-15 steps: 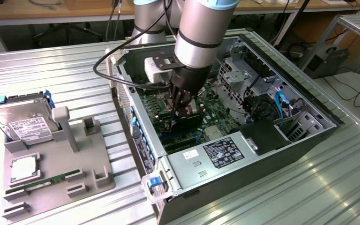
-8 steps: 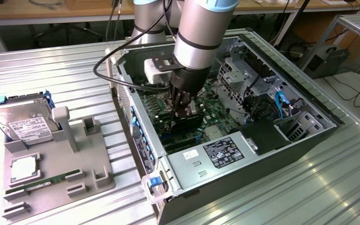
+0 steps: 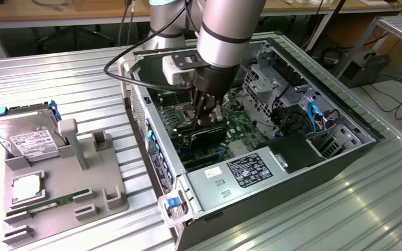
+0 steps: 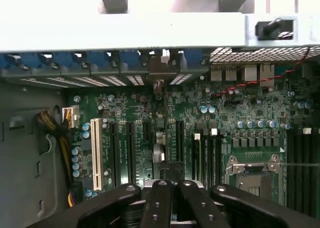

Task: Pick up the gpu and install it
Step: 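Press down on the gpu until it lock into place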

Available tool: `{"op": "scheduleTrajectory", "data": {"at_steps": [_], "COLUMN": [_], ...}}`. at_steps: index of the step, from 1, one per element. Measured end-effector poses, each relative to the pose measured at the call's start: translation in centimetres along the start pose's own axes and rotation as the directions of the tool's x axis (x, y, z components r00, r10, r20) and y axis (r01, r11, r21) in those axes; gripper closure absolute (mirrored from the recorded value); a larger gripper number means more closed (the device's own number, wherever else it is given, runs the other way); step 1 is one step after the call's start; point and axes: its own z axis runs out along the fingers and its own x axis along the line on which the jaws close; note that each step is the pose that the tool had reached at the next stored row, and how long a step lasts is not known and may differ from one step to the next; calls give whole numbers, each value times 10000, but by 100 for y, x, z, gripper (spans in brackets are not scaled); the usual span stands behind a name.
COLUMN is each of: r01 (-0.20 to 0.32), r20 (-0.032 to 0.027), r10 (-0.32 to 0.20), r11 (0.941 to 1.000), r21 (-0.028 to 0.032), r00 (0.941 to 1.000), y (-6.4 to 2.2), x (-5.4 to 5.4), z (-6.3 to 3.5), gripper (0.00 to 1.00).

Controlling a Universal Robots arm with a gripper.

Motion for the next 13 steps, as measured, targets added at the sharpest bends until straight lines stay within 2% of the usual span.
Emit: {"op": "scheduleTrajectory", "data": {"at_steps": [13], "r01": [1], "r20": [2], "r10": [-1], "r11": [10000], "r21": [0], "r00": [10000], "y": [-1], "x": [0], "z": [-17], "gripper": [89]}}
